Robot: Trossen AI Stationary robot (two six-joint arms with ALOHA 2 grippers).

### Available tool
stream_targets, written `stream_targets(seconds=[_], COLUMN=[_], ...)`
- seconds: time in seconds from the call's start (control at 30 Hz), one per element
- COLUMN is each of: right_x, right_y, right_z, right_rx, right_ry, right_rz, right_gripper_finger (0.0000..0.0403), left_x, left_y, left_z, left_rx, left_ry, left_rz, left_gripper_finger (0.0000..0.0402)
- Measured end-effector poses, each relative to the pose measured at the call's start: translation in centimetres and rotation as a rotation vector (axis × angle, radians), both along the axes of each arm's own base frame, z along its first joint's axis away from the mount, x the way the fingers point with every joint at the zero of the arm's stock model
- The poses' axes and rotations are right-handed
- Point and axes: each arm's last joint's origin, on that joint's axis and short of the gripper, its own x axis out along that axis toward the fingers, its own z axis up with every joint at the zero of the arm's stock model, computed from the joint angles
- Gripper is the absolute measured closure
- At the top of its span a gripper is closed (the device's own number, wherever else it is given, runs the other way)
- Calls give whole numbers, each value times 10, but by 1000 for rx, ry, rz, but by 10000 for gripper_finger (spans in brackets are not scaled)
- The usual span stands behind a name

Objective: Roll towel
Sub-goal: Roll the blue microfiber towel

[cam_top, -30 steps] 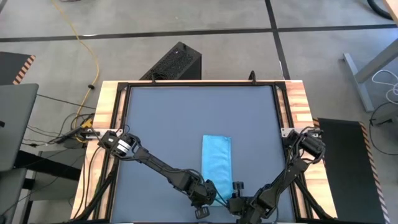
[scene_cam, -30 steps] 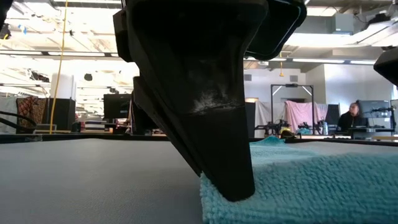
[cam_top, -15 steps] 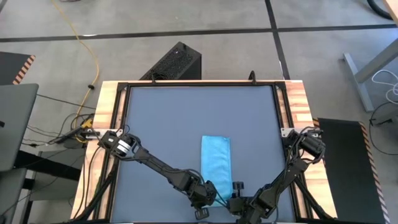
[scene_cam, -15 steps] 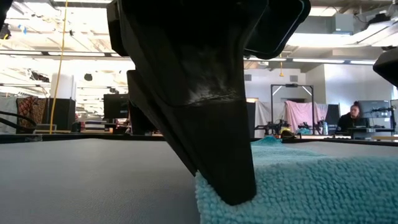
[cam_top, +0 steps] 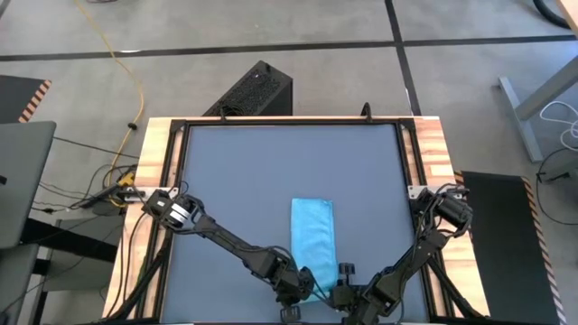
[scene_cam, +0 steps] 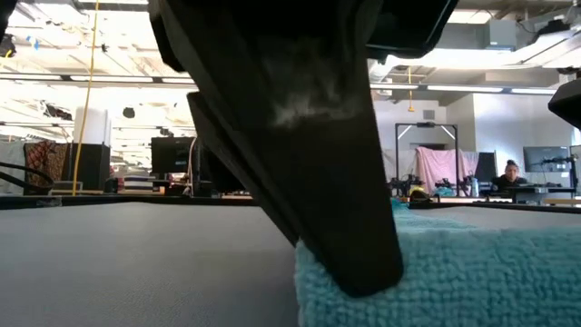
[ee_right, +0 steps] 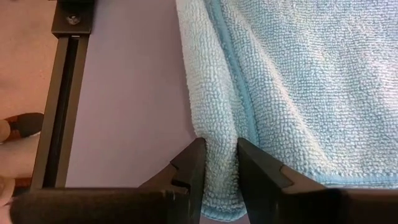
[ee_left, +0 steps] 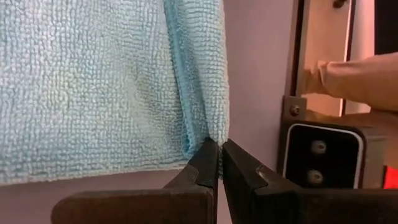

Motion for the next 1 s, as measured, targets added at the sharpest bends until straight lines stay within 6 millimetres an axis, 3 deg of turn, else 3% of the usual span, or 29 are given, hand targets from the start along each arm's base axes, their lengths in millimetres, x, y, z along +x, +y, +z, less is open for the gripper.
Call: stream_targets(seconds=[0.2, 0.43, 0.6, 0.87, 1.0], right_x=[0, 3, 3, 2, 1], right_y=[0, -3, -3, -3, -3], right_z=[0, 0, -1, -1, -2], right_rx=[0, 1, 2, 11, 8], right_ry=[3, 4, 4, 9, 7], right_rz=[-1, -11, -13, -34, -41], right_gripper_finger=[287, 287, 287, 287, 287], left_x=[0, 6, 8, 13, 13], left_y=[0, -3, -2, 8, -1], left_z=[0, 5, 5, 3, 19], left_rx=[18, 39, 27, -32, 102], left_ry=[-29, -149, -141, -67, -175], left_rz=[-54, -92, -29, 130, 105], left_gripper_finger=[385, 304, 256, 250, 264])
